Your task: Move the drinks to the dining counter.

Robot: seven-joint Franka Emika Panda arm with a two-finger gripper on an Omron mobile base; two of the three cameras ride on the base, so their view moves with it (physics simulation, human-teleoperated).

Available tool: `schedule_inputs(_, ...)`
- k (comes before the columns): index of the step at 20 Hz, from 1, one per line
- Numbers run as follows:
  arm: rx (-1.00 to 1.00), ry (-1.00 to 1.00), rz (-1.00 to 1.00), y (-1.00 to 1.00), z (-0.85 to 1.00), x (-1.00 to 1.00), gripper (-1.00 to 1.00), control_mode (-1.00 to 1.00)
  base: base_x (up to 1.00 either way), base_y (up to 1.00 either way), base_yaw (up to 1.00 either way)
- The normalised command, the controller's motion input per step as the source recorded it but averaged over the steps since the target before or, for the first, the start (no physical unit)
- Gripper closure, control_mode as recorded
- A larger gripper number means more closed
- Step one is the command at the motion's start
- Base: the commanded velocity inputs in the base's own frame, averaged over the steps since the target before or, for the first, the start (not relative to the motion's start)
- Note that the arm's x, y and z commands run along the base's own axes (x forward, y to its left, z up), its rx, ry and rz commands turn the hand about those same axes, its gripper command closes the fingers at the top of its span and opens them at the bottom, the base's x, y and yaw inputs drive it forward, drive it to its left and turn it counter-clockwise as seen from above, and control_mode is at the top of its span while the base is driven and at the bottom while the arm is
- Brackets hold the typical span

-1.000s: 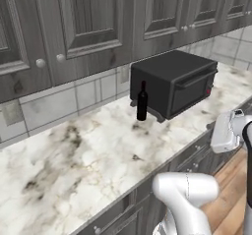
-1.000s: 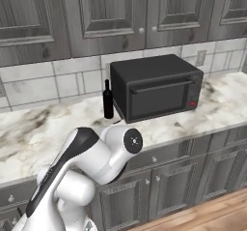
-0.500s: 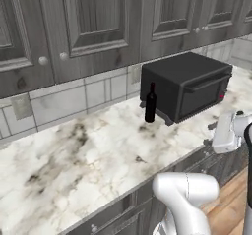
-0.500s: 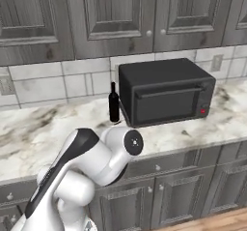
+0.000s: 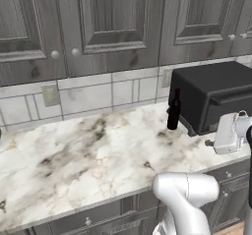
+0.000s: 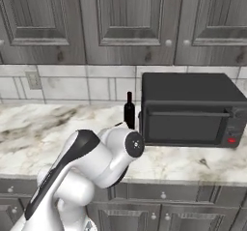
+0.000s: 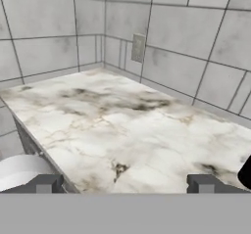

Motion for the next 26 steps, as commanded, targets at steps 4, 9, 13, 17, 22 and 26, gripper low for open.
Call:
schedule_inputs(4,0.0,0.0,0.0,0.0,0.0,0.0,-1.0,1.0,0.46,-0.02,0.27)
schedule_inputs(9,0.0,0.0,0.0,0.0,0.0,0.0,-1.0,1.0,0.01,0.0,0.02)
schedule_inputs(13,0.0,0.0,0.0,0.0,0.0,0.0,-1.0,1.0,0.03,0.0,0.0)
schedule_inputs(17,0.0,0.0,0.0,0.0,0.0,0.0,-1.0,1.0,0.11,0.3,-0.09)
schedule_inputs(22,0.0,0.0,0.0,0.0,0.0,0.0,-1.0,1.0,0.32,0.34,-0.12)
schedule_inputs(26,0.0,0.0,0.0,0.0,0.0,0.0,-1.0,1.0,0.36,0.29,-0.04)
